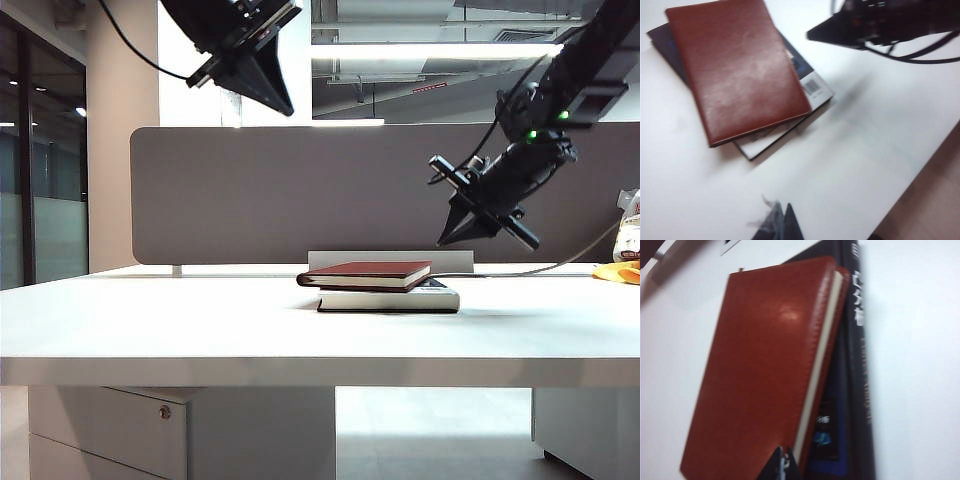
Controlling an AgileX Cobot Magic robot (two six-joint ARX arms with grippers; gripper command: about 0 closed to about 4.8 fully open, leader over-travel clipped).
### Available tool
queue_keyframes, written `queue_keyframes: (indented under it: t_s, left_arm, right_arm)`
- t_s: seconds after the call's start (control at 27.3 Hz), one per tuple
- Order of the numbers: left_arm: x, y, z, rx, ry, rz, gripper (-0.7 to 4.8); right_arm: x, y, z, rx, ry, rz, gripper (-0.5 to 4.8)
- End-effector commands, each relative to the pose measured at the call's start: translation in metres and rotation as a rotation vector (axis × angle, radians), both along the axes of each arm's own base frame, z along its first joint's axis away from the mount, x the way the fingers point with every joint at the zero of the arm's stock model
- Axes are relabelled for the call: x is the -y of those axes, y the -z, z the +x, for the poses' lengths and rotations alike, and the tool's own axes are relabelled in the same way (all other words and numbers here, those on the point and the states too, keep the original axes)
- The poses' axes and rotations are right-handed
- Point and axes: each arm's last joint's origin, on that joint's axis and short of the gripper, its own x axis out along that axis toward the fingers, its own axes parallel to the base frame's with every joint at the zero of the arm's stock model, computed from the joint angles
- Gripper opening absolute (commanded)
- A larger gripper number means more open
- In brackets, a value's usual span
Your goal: Pick up the red book and place it on top of the black book.
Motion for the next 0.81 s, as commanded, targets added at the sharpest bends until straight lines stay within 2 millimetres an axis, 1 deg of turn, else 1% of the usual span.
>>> queue_keyframes:
  t_s: [0.04, 0.22, 0.29, 0.37, 0.44, 0.62, 0.81]
  left_arm:
    - [-0.010, -0.004, 0.001, 0.007, -0.021, -0.002, -0.05]
    - [-0.021, -0.010, 0.000, 0.022, -0.057, 0.010, -0.05]
    - [-0.029, -0.015, -0.001, 0.038, -0.073, 0.012, -0.05]
    - [-0.031, -0.020, -0.005, 0.051, -0.077, 0.007, -0.05]
    - [-0.038, -0.025, -0.006, 0.062, -0.094, 0.003, -0.05]
    - [-0.048, -0.038, -0.015, 0.081, -0.113, -0.012, -0.05]
    - [-0.051, -0.049, -0.026, 0.099, -0.117, -0.024, -0.05]
  right_arm:
    - [0.005, -0.019, -0.005, 0.038, -0.008, -0.023, -0.06]
    - [0.014, -0.043, -0.016, 0.065, -0.015, -0.063, -0.07]
    - [0.018, -0.054, -0.021, 0.071, -0.009, -0.085, -0.07]
    - [0.020, -0.063, -0.028, 0.075, -0.010, -0.111, -0.07]
    - [0.026, -0.072, -0.034, 0.074, -0.003, -0.124, -0.06]
    - [0.031, -0.096, -0.051, 0.082, -0.017, -0.165, -0.06]
    - [0.034, -0.123, -0.071, 0.108, -0.009, -0.209, -0.06]
